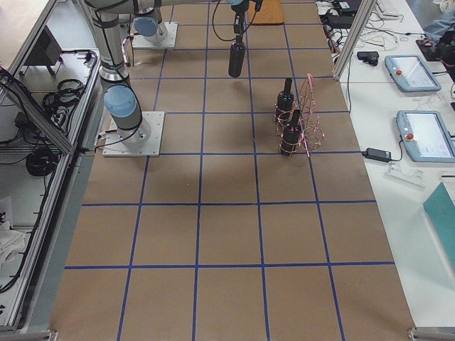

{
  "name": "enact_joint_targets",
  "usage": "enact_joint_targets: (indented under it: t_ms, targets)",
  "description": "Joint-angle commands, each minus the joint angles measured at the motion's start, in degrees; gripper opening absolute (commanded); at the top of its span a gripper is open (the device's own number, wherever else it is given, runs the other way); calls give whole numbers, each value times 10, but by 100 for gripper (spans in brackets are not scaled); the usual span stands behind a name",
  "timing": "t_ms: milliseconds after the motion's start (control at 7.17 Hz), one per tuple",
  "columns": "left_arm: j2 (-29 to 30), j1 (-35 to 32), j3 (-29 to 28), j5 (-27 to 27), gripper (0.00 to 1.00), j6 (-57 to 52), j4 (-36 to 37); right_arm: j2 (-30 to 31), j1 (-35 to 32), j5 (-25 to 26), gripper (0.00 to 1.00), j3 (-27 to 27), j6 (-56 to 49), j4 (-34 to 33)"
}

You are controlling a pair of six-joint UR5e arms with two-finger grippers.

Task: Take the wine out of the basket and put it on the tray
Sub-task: 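Carry the bottle toward the table center and lower it upright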

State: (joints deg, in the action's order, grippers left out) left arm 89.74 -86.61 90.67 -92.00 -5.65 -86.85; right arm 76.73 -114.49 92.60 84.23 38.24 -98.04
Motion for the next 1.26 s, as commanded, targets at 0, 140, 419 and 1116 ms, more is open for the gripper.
enact_joint_targets:
  t_ms: [0, 140, 419, 1116]
  targets:
    - [0, 13, 0, -1, 100, -1, -1, -19, -13, -1, 10, -6, 25, -29]
    - [-1, 12, 0, -1, 100, -1, -2, -23, -19, -1, 10, -6, 31, -29]
    - [0, 13, -1, 1, 100, -1, 2, -25, -24, -2, 11, -6, 41, -29]
    - [3, 33, 0, 1, 100, -1, 11, -39, -41, 0, 14, -4, 48, -37]
